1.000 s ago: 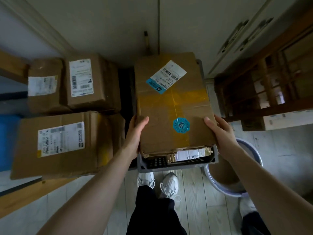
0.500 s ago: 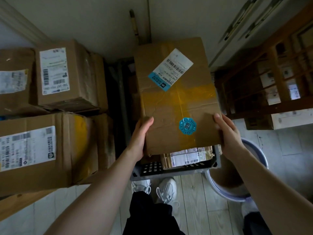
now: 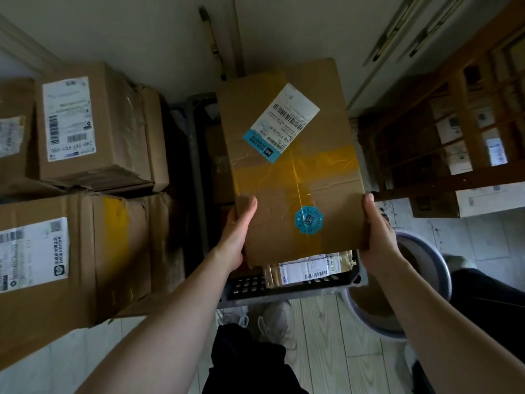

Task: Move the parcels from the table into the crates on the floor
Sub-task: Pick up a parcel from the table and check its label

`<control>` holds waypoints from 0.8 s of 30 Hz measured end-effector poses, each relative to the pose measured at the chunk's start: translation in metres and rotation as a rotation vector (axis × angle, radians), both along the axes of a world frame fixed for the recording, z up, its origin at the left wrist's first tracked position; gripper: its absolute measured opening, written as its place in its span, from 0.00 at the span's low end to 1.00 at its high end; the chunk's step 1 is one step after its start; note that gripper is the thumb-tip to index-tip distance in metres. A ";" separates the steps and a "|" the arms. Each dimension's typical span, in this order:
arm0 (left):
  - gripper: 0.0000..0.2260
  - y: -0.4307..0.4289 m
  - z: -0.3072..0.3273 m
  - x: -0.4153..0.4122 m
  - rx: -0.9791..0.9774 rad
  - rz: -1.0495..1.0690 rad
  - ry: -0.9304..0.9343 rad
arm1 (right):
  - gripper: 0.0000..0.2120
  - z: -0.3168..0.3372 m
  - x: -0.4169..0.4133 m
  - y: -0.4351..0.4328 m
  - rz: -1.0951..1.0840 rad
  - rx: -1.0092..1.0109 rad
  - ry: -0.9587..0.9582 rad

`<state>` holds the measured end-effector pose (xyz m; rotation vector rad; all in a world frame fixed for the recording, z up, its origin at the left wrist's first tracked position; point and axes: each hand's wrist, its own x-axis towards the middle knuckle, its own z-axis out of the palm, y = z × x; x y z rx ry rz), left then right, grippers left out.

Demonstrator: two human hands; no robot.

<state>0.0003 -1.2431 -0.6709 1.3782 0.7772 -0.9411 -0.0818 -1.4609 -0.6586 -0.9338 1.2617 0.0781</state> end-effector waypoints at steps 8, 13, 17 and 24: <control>0.56 0.003 -0.014 0.007 0.039 -0.038 0.092 | 0.36 -0.001 0.002 0.000 0.039 0.001 0.006; 0.48 0.000 -0.009 0.009 0.013 -0.061 0.098 | 0.50 -0.002 0.002 -0.003 0.097 0.017 -0.016; 0.39 -0.002 -0.007 0.008 0.039 -0.044 0.092 | 0.47 0.000 0.002 -0.001 0.076 0.007 -0.010; 0.50 0.002 -0.006 0.005 0.230 0.025 0.028 | 0.19 0.007 0.000 0.007 -0.024 -0.066 0.106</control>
